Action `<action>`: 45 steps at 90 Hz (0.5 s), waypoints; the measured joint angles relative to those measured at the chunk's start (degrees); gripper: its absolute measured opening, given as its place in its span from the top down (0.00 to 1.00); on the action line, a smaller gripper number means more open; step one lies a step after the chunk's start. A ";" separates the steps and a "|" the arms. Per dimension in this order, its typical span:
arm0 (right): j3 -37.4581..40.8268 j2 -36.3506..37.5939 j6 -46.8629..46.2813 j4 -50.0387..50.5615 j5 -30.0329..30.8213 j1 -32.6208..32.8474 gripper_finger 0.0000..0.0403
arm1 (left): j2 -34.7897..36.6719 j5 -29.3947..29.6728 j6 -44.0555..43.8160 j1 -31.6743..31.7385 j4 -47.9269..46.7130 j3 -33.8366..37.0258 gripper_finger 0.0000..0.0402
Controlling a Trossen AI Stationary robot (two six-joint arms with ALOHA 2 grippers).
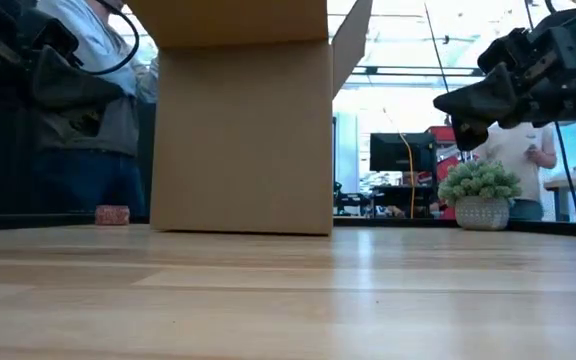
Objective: Wrap mug
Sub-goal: Return to Home Position
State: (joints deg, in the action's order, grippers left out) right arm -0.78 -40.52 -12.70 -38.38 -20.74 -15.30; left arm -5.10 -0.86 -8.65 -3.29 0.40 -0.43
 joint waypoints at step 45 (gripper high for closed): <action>0.02 18.12 -2.95 18.76 16.89 -1.23 1.00 | 0.04 0.00 -0.43 -0.04 0.04 0.02 1.00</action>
State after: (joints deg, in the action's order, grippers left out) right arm -0.75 -22.41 -15.64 -19.63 -3.85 -16.53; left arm -5.06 -0.86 -9.08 -3.33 0.45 -0.40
